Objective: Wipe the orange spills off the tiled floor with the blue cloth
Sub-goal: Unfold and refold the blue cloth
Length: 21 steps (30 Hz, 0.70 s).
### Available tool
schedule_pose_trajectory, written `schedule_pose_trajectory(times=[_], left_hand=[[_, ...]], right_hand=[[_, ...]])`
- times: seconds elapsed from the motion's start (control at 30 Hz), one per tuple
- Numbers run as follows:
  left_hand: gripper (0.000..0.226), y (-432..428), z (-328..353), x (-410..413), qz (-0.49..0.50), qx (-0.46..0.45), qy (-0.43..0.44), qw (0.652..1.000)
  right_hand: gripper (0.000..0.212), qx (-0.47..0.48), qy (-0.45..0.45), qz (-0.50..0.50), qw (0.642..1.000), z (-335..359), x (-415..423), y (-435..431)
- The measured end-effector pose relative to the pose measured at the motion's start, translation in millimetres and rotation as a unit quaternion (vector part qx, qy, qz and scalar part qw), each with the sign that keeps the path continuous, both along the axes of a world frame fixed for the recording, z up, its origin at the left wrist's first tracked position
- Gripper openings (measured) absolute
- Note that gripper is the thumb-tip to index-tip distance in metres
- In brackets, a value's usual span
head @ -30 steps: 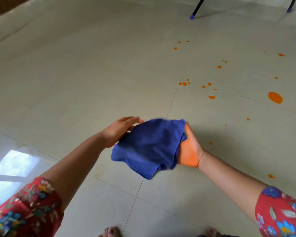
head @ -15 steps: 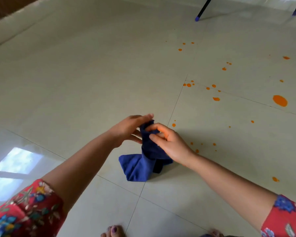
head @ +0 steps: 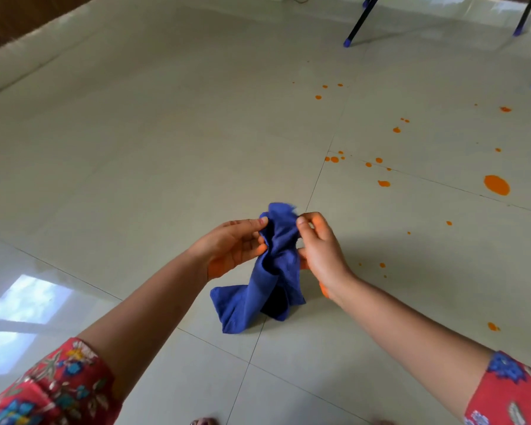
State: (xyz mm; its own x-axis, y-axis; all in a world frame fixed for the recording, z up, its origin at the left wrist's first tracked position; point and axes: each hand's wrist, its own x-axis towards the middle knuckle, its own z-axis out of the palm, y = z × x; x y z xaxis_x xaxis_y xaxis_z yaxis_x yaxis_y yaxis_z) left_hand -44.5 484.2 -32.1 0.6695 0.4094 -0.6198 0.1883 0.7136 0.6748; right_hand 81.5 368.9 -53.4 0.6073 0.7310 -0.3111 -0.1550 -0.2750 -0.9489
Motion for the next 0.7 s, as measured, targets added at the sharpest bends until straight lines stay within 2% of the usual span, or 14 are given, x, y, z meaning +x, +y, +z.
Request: schedule_pose_trajectory(times=[0.1,0.17,0.23,0.33,0.4,0.47,0.5,0.53,0.63,0.7], left_hand=[[0.007,4.4,0.3,0.5,0.025,0.057,0.0,0.998],[0.005,2.1,4.5,1.7,0.0,0.108,0.008,0.994],[0.006,-3.3,8.2,5.5,-0.011,0.145,0.014,0.989],[0.008,-10.0,17.3,12.1,-0.014,0.175,0.001,0.985],[0.014,-10.6,24.4,14.0,-0.006,0.19,-0.002,0.982],[0.023,-10.0,32.3,14.3,0.004,0.188,-0.002,0.982],[0.026,-8.9,33.9,14.7,-0.001,0.202,0.004,0.979],[0.026,-8.5,35.1,15.2,-0.011,0.243,0.019,0.97],[0.008,-0.4,30.8,10.1,0.001,0.434,0.034,0.9],[0.027,9.0,27.3,3.5,-0.068,0.503,-0.014,0.861]], right_hand=[[0.015,-0.013,-0.046,-0.079,0.996,-4.1,16.4,2.5],[0.013,-0.015,-0.148,-0.082,0.985,-0.2,23.5,1.7],[0.015,0.03,-0.188,-0.053,0.98,6.1,19.7,3.1],[0.017,0.092,-0.155,0.015,0.983,13.3,3.0,3.5],[0.012,0.109,-0.139,0.025,0.984,15.5,-1.3,2.7],[0.005,0.133,-0.081,0.038,0.987,20.0,-0.2,-0.1],[0.008,0.142,-0.055,0.043,0.987,21.4,1.4,-1.0],[0.011,0.144,-0.042,0.045,0.988,22.7,2.8,-1.5],[0.012,0.141,-0.035,0.029,0.989,27.5,8.9,1.8],[0.012,0.149,-0.015,0.027,0.988,34.0,15.3,6.1]])
